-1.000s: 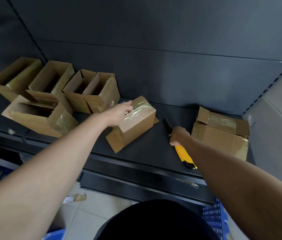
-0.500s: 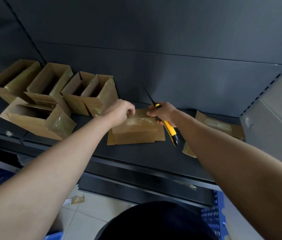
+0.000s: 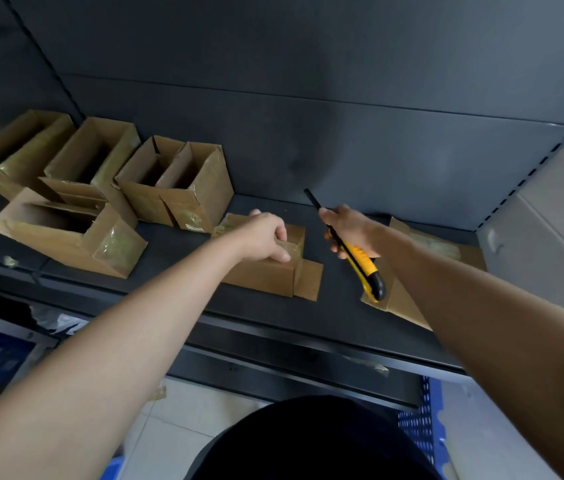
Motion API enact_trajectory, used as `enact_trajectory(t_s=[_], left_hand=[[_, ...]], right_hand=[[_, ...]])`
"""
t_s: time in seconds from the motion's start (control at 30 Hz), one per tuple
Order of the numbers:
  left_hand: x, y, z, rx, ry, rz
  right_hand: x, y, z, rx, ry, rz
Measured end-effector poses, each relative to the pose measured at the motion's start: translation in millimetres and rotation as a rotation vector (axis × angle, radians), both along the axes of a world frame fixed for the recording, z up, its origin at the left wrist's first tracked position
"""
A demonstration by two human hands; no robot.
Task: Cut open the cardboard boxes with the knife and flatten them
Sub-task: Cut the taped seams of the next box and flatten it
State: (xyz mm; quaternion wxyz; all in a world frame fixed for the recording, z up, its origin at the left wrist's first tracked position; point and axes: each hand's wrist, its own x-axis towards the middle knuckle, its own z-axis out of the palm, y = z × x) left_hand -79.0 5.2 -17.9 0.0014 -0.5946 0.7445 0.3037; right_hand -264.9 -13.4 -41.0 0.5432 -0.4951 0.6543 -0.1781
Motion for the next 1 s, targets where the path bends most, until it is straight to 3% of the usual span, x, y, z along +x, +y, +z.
enact_trajectory(t_s=[0.17, 0.3, 0.53, 0.8, 0.9, 1.0], left_hand=[[11.4, -0.8, 3.2, -0.018, -0.016, -0.026], [17.0, 0.3, 4.7, -0.029, -0.030, -0.063], [18.8, 5.3, 4.0, -0.034, -0.079, -0.149], [19.1, 8.2, 3.0, -0.039, -0.102, -0.132], [20.7, 8.1, 3.5, -0.038, -0.108, -0.131], [21.5, 4.7, 6.4, -0.056, -0.029, -0.091]], right_hand=[[-21.4, 5.4, 16.8, 0.098, -0.019, 0.257], [-22.9, 9.7, 23.7, -0.027, 0.360, 0.543], [8.3, 9.1, 30.6, -0.214, 0.601, 0.772], [25.2, 14.5, 26.7, -0.284, 0.649, 0.899], [19.2, 16.4, 33.1, -0.189, 0.564, 0.902], [7.0, 18.5, 39.1, -0.066, 0.647, 0.941]])
